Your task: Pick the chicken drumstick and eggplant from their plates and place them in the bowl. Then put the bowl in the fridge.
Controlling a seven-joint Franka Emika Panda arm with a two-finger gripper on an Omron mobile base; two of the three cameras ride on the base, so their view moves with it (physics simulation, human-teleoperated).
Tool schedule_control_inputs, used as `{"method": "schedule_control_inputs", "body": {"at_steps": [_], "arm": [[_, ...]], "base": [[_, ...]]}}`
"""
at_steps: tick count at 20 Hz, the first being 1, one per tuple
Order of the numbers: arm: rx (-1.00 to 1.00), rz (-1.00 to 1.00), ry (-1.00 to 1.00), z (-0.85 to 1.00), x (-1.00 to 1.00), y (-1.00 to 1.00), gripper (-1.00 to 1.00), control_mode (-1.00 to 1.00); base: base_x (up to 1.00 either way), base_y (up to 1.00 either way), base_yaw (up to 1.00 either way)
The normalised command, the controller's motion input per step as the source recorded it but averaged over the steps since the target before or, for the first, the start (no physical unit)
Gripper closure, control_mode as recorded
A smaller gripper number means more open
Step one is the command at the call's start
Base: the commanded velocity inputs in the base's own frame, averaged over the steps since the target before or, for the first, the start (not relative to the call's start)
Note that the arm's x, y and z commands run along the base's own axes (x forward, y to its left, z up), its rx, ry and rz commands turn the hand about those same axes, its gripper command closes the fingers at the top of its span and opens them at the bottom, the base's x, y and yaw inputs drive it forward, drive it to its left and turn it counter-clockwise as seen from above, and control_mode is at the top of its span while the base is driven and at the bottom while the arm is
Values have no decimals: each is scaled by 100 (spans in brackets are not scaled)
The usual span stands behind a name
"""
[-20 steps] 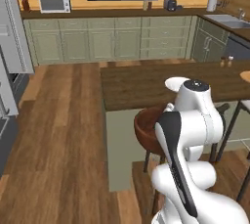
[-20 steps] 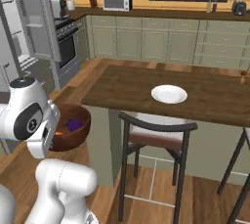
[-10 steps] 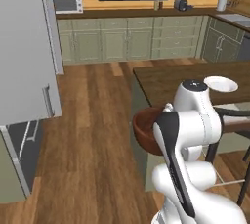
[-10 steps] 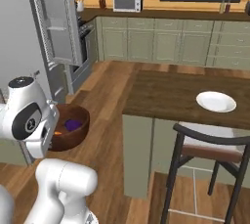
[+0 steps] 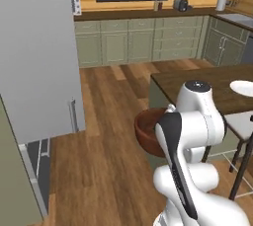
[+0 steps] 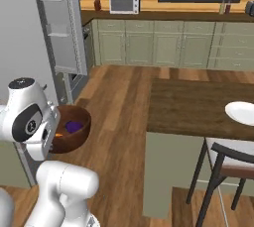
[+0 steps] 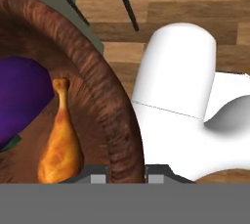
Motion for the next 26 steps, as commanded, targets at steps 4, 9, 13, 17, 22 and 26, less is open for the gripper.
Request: {"method": "schedule_control_inputs", "body": {"at_steps": [4, 9, 13, 17, 22, 26], "arm": [[0, 0, 0, 0, 0, 0, 100, 100], [0, 0, 0, 0, 0, 0, 100, 100], [0, 0, 0, 0, 0, 0, 100, 100], [0, 0, 0, 0, 0, 0, 100, 100], [0, 0, 0, 0, 0, 0, 100, 100], [0, 0, 0, 0, 0, 0, 100, 100]], "base": [[60, 4, -8], [53, 1, -5], [72, 33, 0], [70, 5, 0], [74, 20, 0], [76, 24, 0]]}}
